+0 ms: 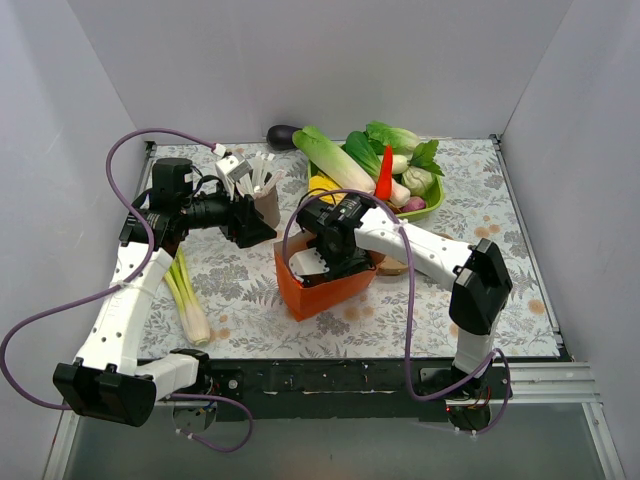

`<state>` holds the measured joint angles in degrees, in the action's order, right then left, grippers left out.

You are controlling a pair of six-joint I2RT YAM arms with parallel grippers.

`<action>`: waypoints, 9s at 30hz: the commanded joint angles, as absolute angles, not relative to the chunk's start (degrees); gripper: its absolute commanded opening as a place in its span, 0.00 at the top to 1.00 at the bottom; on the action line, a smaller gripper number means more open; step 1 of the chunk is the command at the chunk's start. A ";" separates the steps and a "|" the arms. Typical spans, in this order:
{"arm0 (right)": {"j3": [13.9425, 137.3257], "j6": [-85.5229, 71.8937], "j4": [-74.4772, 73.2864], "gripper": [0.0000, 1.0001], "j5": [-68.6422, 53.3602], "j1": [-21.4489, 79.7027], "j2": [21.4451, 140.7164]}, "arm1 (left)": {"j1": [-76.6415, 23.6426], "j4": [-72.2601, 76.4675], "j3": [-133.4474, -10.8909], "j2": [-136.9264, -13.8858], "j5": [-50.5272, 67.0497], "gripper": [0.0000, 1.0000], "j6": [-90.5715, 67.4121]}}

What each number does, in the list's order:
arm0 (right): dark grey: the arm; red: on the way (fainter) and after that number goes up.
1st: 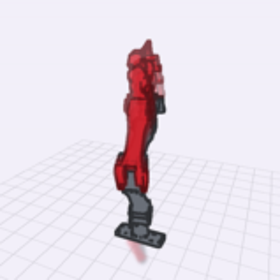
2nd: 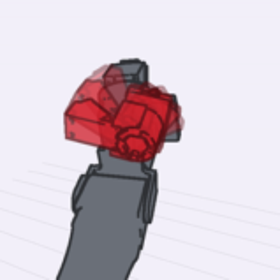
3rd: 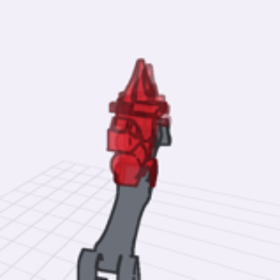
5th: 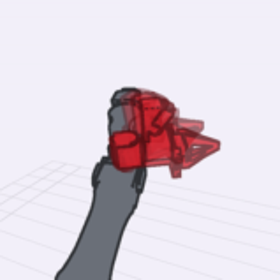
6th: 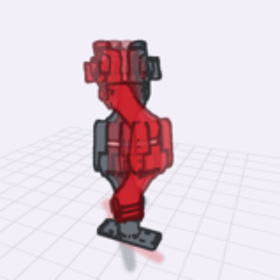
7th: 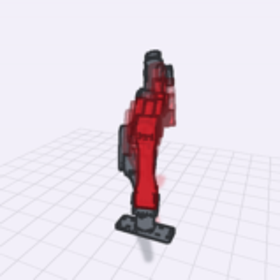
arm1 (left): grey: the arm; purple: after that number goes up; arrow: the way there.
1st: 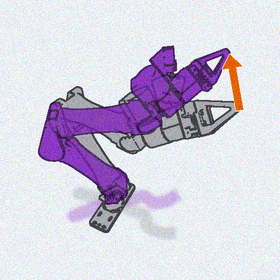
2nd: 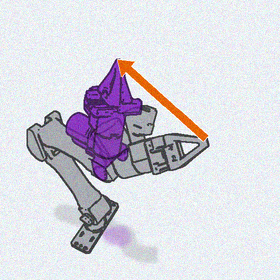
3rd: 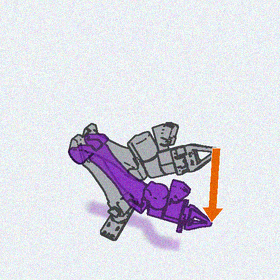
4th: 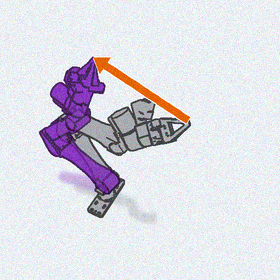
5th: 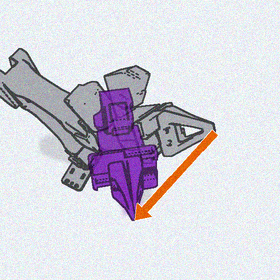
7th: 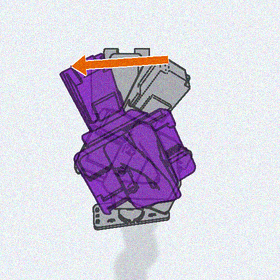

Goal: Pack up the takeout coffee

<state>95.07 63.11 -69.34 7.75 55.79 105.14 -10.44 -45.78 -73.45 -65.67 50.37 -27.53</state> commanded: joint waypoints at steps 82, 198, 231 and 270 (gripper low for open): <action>89.56 60.73 -57.75 0.99 -17.05 44.12 98.53 | -10.20 -34.28 -67.67 -67.24 57.04 0.34 -35.95; 84.46 62.23 -52.74 0.99 -27.33 38.58 96.86 | -10.20 -35.95 -67.06 -67.76 58.36 0.34 -34.89; 94.39 57.57 -55.54 0.03 -26.02 39.64 97.82 | -10.20 -33.58 -65.39 -68.82 58.71 0.34 -35.51; 114.63 31.83 -45.20 0.02 -2.86 37.54 82.81 | -1.23 -37.62 -87.89 -76.37 19.28 0.28 -35.07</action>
